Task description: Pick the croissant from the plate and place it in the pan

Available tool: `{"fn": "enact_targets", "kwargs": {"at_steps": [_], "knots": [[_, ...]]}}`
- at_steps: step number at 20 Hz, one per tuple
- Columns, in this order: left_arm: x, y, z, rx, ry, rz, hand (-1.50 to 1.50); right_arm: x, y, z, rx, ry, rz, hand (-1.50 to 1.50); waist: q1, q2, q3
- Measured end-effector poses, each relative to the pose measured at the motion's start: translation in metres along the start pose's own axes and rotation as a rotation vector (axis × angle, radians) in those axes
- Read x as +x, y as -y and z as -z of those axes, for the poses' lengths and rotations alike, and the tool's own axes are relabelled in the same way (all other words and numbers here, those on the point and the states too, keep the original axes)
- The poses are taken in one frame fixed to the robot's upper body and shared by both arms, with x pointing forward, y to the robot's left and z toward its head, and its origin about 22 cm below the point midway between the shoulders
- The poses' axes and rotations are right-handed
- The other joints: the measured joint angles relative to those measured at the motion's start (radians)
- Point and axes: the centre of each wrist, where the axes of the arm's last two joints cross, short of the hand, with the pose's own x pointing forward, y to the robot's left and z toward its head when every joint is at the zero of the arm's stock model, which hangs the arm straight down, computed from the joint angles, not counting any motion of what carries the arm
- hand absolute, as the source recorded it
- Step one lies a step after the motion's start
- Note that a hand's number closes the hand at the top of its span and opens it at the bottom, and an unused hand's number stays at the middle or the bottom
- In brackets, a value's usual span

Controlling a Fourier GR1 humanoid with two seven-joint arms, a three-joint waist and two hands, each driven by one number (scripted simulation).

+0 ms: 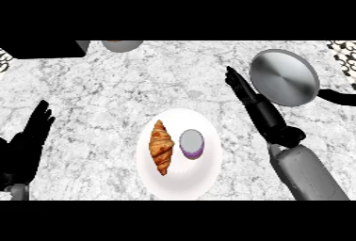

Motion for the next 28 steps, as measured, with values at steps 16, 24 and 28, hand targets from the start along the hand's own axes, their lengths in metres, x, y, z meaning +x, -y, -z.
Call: {"fn": "enact_targets", "kwargs": {"at_steps": [16,24,28], "knots": [[0.035,0.043,0.039,-0.094,0.200,-0.091,0.00,0.024,-0.038,0.042,0.326,0.011,-0.531,-1.50,0.013,-0.020,-0.016],[0.033,0.047,0.042,-0.104,0.206,-0.086,0.00,0.121,-0.029,0.076,0.510,-0.050,-0.824,-1.50,0.018,-0.026,-0.017],[0.029,0.046,0.046,-0.110,0.207,-0.091,0.00,0.163,-0.057,0.094,0.563,-0.111,-0.910,-1.50,0.023,-0.024,-0.017]]}}
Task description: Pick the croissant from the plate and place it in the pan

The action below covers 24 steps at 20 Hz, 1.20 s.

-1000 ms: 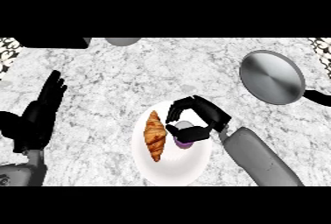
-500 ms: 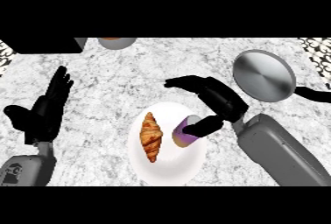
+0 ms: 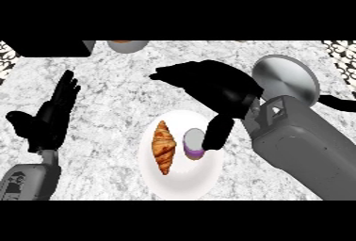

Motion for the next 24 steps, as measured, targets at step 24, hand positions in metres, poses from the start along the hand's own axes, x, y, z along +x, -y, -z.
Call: {"fn": "enact_targets", "kwargs": {"at_steps": [24], "knots": [[-0.002,0.003,0.004,-0.012,0.008,-0.005,0.00,0.095,-0.045,0.067,0.207,-0.064,-0.055,-1.50,0.010,0.006,0.002]]}}
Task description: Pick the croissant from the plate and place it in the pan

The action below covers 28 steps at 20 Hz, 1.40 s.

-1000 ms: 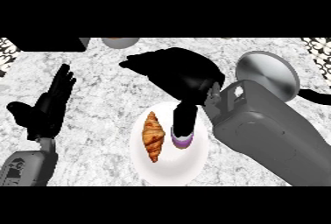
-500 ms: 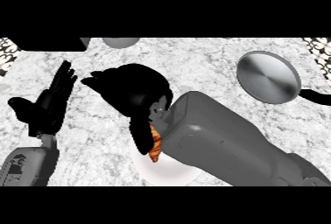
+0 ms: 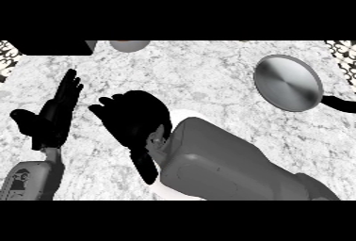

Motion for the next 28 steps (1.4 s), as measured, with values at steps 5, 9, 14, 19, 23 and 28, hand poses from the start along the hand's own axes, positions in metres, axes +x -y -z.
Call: {"fn": "enact_targets", "kwargs": {"at_steps": [5,9,14,19,23,28], "knots": [[0.002,-0.001,0.005,0.007,0.005,0.001,0.00,-0.005,-0.013,0.005,-0.009,-0.066,-0.018,-1.50,-0.002,0.000,0.000],[0.006,0.000,0.001,0.008,0.010,0.001,0.00,-0.015,-0.019,0.014,0.001,-0.123,-0.034,-1.50,0.000,0.001,0.000],[0.006,0.000,0.006,0.006,0.008,0.000,0.00,-0.029,-0.031,0.025,0.052,-0.145,-0.041,-1.50,0.001,0.002,0.000],[0.006,0.007,0.003,-0.002,0.006,0.001,0.00,-0.036,-0.041,0.032,0.129,-0.142,-0.051,-1.50,0.003,0.001,0.000],[0.009,0.003,0.002,0.000,0.009,0.003,0.00,-0.040,-0.056,0.037,0.160,-0.142,-0.079,-1.50,0.003,0.001,0.000],[0.006,0.001,0.001,0.002,0.006,0.008,0.00,-0.042,-0.063,0.043,0.184,-0.162,-0.122,-1.50,0.004,0.002,0.000]]}}
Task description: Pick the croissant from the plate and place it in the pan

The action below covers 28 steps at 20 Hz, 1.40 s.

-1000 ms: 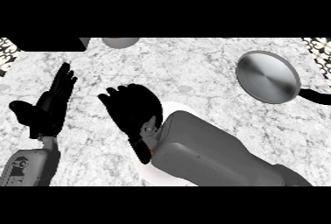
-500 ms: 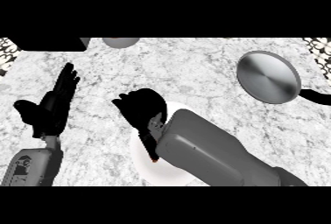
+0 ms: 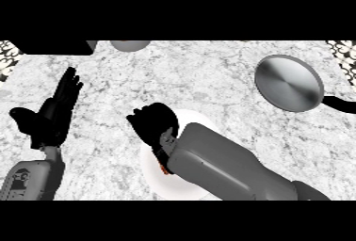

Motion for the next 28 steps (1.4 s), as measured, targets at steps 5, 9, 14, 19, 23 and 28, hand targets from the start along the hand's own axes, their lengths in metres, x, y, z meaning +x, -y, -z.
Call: {"fn": "enact_targets", "kwargs": {"at_steps": [5,9,14,19,23,28], "knots": [[-0.005,0.006,-0.003,-0.009,-0.004,0.000,0.00,0.003,-0.010,0.009,0.030,-0.068,-0.096,-1.50,0.002,0.000,0.000],[0.000,0.009,0.002,-0.008,-0.001,-0.006,0.00,0.005,-0.014,0.013,0.059,-0.105,-0.136,-1.50,0.004,0.001,0.000],[0.000,0.010,0.005,-0.005,-0.003,-0.003,0.00,-0.002,-0.020,0.023,0.086,-0.131,-0.150,-1.50,0.007,0.002,0.000],[-0.004,0.007,0.006,-0.013,0.004,-0.006,0.00,0.000,-0.033,0.027,0.100,-0.138,-0.161,-1.50,0.009,0.002,0.000],[0.004,0.004,0.008,-0.018,0.002,-0.008,0.00,-0.003,-0.044,0.034,0.126,-0.163,-0.191,-1.50,0.016,0.002,0.000],[0.006,0.002,0.007,-0.016,0.001,-0.006,0.00,-0.010,-0.051,0.040,0.156,-0.173,-0.194,-1.50,0.014,0.003,0.000]]}}
